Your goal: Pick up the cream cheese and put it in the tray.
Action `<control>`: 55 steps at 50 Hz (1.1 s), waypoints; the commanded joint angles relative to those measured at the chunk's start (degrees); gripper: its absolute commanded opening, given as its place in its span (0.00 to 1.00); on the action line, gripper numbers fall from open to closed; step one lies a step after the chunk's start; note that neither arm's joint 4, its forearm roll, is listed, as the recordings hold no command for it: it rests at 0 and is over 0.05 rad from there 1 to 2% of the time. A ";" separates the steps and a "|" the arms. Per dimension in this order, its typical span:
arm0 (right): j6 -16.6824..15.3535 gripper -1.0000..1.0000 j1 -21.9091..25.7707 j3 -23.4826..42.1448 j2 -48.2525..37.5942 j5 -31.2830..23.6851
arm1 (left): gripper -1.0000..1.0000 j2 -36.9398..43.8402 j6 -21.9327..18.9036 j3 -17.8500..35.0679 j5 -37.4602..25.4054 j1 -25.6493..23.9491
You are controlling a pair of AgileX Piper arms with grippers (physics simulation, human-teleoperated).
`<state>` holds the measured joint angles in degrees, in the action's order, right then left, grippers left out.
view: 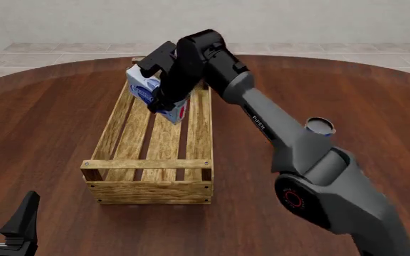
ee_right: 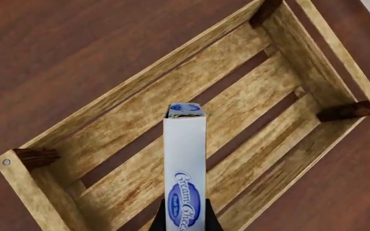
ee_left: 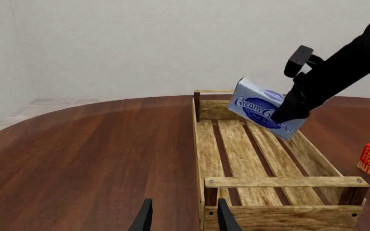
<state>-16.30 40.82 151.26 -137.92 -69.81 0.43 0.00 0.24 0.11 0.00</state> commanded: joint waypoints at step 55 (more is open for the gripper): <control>2.56 0.00 2.00 6.94 -15.61 0.03 | 1.00 0.00 -0.01 0.00 0.00 -0.01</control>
<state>-14.62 42.51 157.71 -153.07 -69.88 0.43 0.00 0.25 0.11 0.00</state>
